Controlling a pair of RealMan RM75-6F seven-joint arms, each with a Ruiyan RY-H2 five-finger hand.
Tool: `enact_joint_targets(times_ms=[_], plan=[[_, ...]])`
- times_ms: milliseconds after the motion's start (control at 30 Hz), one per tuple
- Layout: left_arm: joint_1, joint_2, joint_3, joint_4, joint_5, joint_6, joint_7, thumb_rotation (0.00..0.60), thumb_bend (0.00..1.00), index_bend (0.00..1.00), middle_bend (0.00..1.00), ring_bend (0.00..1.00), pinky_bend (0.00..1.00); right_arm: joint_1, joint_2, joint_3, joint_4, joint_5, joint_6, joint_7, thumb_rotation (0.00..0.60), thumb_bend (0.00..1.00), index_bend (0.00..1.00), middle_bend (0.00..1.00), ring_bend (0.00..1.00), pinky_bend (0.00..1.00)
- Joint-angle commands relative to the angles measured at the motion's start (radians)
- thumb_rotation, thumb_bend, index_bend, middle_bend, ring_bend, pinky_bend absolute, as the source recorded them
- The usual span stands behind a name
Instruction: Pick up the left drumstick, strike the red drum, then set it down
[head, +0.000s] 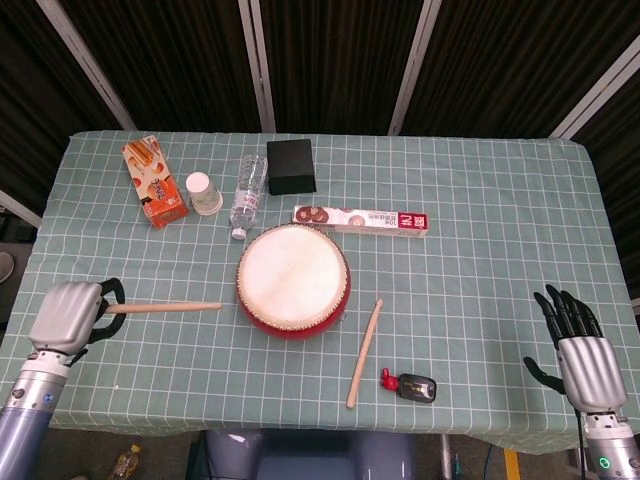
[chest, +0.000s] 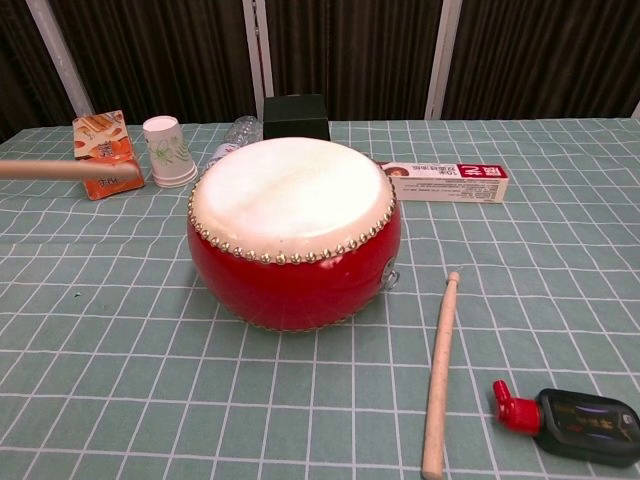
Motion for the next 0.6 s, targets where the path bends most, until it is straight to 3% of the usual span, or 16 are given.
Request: enact_joint_targets(times_ms=[33,200,400,600], plan=[[-0.004,0.015,-0.043,-0.015,0.016,0.017,-0.036,0.6,0.45,0.75,1.0,1.0,1.0,0.001,-0.001,0.0,0.0,0.0,-0.001,-0.003,0.6,0.25,0.0,0.0,0.0,0.12],[-0.045,-0.04,-0.128,0.007,0.012,0.042,-0.049,0.6,0.45,0.75,1.0,1.0,1.0,0.002,0.0,0.0,-0.003,0.002,-0.004,-0.002,0.6,0.25,0.0,0.0,0.0,0.12],[-0.144,-0.175,-0.237,0.105,0.015,0.059,0.005,0.6,0.45,0.75,1.0,1.0,1.0,0.002,0.0,0.0,0.001,0.002,-0.004,0.002,0.6,0.25,0.0,0.0,0.0,0.12],[-0.236,-0.284,-0.282,0.205,-0.054,0.016,0.11,0.6,0.45,0.75,1.0,1.0,1.0,0.002,0.001,0.0,0.001,0.004,-0.007,0.004,0.6,0.25,0.0,0.0,0.0,0.12]])
